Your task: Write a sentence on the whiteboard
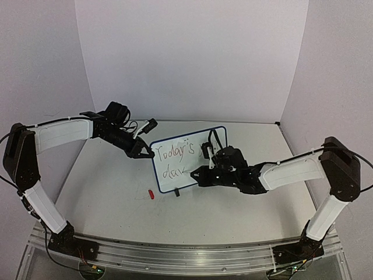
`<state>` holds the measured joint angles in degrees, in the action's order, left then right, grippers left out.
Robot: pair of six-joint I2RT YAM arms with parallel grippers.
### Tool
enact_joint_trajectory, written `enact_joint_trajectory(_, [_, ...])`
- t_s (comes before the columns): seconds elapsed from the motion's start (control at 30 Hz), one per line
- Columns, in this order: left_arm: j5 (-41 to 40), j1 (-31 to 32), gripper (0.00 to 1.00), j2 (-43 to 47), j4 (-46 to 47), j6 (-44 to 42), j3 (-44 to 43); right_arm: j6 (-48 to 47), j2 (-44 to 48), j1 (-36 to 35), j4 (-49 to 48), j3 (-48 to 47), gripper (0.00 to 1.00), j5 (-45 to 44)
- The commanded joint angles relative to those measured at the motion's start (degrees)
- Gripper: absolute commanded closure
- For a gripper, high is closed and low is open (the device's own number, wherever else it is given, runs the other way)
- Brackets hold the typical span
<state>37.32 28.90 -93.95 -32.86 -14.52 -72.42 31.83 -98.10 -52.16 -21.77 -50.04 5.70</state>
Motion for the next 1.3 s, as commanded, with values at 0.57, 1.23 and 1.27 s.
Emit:
enact_joint_trajectory(0.57, [-3.88,1.34,1.00,-3.00,-1.33,-0.62,-0.70,-0.12,-0.64,-0.02,-4.99,0.09,1.00,9.06])
enact_joint_trajectory(1.23, [-4.06,1.34,1.00,-2.90,-1.35,-0.62,-0.73,0.89,3.75,0.10,0.33,2.09,1.00,-3.41])
enact_joint_trajectory(1.27, [-4.03,1.34,1.00,-2.91,-1.35,-0.62,-0.73,0.91,3.51,0.08,0.33,1.90,1.00,-3.51])
